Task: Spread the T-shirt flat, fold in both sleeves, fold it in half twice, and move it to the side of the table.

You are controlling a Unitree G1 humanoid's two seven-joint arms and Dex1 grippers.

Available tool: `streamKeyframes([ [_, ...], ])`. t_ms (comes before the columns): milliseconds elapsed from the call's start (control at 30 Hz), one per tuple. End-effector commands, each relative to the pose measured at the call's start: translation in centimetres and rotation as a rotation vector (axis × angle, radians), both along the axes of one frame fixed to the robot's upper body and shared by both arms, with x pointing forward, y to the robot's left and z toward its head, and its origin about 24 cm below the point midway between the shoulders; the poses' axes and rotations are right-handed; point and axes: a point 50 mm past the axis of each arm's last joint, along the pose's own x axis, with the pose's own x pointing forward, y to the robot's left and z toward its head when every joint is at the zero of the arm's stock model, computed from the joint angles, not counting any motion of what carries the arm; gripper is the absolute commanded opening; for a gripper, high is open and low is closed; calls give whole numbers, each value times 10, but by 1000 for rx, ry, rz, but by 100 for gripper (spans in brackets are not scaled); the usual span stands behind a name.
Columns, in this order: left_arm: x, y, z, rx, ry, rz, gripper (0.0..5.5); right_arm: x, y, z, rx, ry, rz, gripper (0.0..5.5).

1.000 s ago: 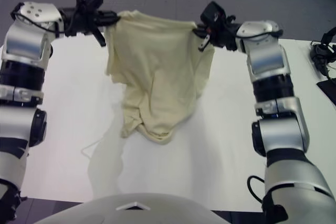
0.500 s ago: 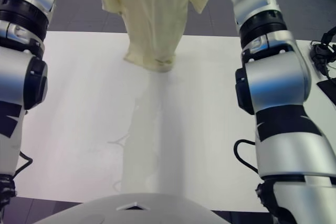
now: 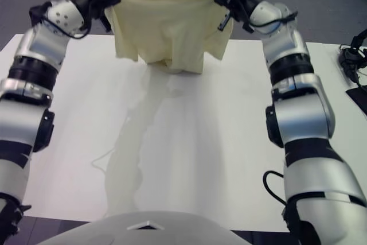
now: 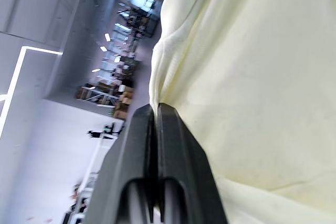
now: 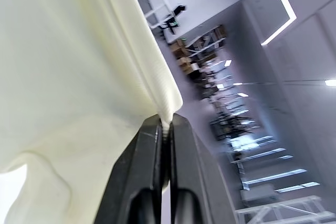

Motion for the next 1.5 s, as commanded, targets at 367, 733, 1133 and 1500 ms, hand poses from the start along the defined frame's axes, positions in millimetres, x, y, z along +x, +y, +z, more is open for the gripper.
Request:
streamKeyframes([
  [367,-182,9,-54,366,692,-390,2,-186,-21,-83,-164,964,460,0],
  [733,-237,9,-126,468,928,-435,2,-220,-24,-122,-215,1101,369,0],
  [1133,-258,4,-126,414,999,-486,58,-252,-18,-114,-229,1179,442,78],
  [1500,-194,8,-28,-137,792,-462,246,-170,-17,-66,-98,730,249,259],
])
